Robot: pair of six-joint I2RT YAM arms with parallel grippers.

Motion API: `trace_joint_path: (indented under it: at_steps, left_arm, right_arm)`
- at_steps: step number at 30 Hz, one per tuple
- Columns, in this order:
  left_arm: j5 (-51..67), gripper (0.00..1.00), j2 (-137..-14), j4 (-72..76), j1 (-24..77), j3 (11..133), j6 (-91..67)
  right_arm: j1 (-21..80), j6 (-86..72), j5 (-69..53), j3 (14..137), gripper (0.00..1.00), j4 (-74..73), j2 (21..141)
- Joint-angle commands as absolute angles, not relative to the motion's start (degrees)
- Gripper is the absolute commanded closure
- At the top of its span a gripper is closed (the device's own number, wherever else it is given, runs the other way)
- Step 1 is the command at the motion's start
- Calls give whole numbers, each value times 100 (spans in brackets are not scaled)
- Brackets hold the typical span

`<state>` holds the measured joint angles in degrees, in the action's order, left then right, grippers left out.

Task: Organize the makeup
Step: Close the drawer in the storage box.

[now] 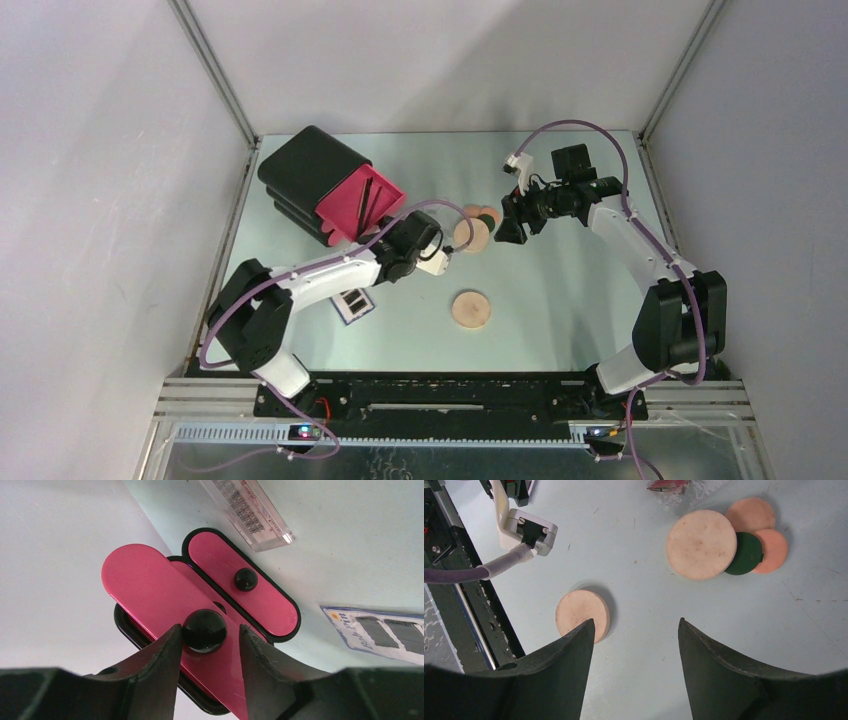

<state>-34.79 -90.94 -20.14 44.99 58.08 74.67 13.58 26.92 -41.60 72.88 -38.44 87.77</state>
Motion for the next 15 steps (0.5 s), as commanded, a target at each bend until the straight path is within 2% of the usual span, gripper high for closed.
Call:
trace_joint_path:
  at_steps: [1,8,15]
  left_arm:
    - [-3755,51,-8868,-2171,4246,6161,7479]
    - [-3943,57,-8988,-2143,4008,6493,7337]
    - [-3946,58,-8991,-2131,3854,6605,7262]
  right_arm:
    - [1380,2802,-4237,7330,29,-3850,8684]
    - [1382,2803,-4236,7327,29,-3850,8692]
    - [1389,2810,-4236,7330,29,-3849,8710]
